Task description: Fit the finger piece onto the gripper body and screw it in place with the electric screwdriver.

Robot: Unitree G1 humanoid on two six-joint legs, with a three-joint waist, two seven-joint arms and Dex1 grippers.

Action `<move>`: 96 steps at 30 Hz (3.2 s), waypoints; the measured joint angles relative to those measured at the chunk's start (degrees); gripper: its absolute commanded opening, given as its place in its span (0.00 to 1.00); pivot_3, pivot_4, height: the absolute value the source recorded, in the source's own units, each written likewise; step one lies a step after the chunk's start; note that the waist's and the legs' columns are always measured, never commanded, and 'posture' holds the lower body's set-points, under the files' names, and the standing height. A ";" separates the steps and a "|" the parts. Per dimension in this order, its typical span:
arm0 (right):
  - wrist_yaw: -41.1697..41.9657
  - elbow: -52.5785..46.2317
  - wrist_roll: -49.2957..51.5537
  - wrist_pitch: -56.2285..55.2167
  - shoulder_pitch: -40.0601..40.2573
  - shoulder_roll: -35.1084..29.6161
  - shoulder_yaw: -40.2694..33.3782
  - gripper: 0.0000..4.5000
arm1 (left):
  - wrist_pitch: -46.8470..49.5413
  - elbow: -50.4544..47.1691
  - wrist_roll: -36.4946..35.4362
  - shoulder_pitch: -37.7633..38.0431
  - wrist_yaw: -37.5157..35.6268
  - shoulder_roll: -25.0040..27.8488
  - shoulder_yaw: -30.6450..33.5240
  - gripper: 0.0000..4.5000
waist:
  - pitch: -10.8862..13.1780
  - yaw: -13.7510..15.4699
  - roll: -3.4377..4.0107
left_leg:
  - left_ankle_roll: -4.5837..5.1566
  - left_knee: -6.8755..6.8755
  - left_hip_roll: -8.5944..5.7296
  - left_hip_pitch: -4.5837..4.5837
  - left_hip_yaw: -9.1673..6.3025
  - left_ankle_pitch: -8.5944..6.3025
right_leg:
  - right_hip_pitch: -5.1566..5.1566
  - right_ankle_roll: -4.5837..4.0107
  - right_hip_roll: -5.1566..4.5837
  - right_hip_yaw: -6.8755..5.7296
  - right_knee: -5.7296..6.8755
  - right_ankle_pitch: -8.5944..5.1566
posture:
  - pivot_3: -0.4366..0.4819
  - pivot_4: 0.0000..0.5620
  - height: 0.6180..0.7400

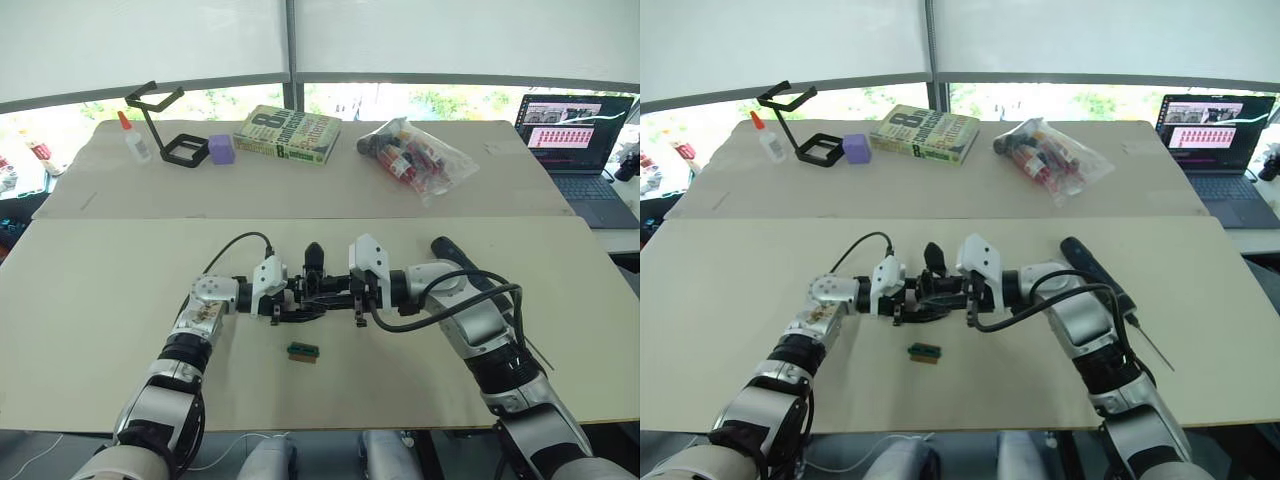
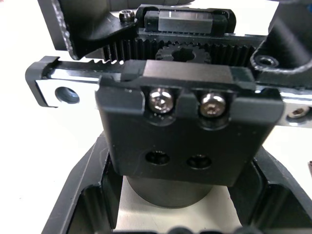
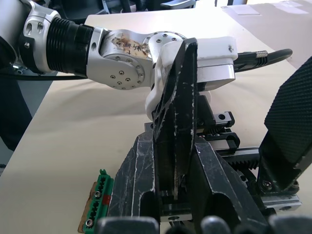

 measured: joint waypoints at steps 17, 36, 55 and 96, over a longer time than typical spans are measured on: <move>2.36 -8.70 9.05 -6.15 5.89 0.21 -9.10 0.99 | -0.01 -0.80 -0.73 0.77 1.17 -0.24 0.73 0.52 | 0.00 0.09 0.00 | 0.02 -0.02 -0.02 -0.06 -0.02 -0.01 | -0.04 0.01 -0.01 0.01 -0.01 0.00 | 0.48 0.27 1.00; -5.29 -18.65 10.76 -10.31 49.02 -12.76 -43.86 1.00 | 11.40 -20.39 -11.69 20.13 -1.15 16.68 12.15 0.99 | 0.02 0.61 0.01 | 0.44 -0.63 0.19 0.23 0.08 -0.25 | -0.06 0.00 0.02 0.28 -0.06 0.00 | 0.48 0.27 1.00; -19.14 -10.01 16.75 20.98 29.12 -32.34 -36.85 1.00 | 32.57 -64.12 -31.32 36.41 7.40 24.78 21.22 0.99 | 0.21 1.73 0.41 | 0.58 -0.94 0.48 0.99 0.28 -0.32 | 0.84 -0.22 0.24 0.26 -1.09 0.29 | 0.48 0.27 1.00; -12.17 -21.01 6.33 31.51 26.88 -34.37 -18.28 0.90 | 38.14 -72.94 -34.51 35.86 7.97 25.78 18.27 1.00 | 0.47 1.95 0.58 | 0.53 -0.91 0.38 0.81 0.24 -0.30 | 0.77 -0.19 0.17 0.19 -1.30 0.31 | 0.48 0.27 1.00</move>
